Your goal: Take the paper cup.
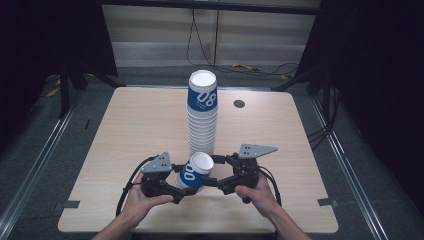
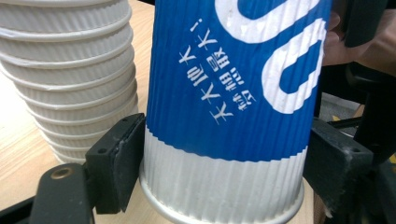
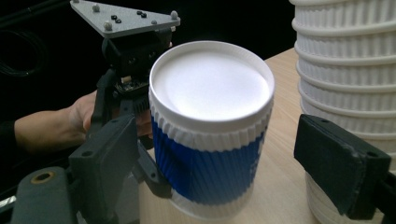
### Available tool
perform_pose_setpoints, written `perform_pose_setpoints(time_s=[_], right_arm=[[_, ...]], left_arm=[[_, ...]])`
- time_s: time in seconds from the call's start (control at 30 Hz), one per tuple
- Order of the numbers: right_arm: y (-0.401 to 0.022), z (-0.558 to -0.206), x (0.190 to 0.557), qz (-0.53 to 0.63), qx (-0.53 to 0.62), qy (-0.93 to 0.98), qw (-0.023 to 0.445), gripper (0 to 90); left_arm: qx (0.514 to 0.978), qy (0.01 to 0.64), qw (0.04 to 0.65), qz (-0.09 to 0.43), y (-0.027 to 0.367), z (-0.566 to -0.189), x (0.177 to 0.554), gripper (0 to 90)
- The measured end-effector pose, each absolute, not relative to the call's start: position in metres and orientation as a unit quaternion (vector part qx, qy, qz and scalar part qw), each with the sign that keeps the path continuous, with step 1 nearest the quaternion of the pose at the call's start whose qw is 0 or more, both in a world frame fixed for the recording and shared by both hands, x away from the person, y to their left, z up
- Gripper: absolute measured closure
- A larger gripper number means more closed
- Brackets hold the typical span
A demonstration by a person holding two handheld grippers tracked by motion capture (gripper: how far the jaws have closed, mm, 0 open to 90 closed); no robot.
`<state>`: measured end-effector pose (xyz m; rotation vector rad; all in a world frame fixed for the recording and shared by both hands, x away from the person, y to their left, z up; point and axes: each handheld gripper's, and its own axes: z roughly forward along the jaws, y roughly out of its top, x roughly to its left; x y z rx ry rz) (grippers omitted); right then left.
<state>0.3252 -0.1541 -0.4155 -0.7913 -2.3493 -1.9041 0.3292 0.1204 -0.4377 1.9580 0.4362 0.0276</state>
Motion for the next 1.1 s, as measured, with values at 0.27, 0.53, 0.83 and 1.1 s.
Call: perform_pose_setpoints(time_s=[0.27, 0.53, 0.83, 1.1], right_arm=[[-0.163, -0.417, 0.327, -0.582, -0.262, -0.77, 0.011, 14.8], [-0.172, -0.41, 0.328, -0.554, -0.259, -0.791, 0.002, 14.3], [-0.168, -0.414, 0.329, -0.492, -0.251, -0.833, 0.008, 14.9], [-0.161, -0.416, 0.329, -0.439, -0.227, -0.869, 0.029, 15.0]], left_arm=[[0.841, 0.174, 0.512, 0.01, 0.122, -0.437, 0.332, 21.1], [0.851, 0.168, 0.498, 0.005, 0.121, -0.437, 0.332, 21.2], [0.879, 0.144, 0.454, 0.003, 0.111, -0.437, 0.33, 21.2], [0.902, 0.149, 0.406, 0.005, 0.108, -0.442, 0.332, 21.2]])
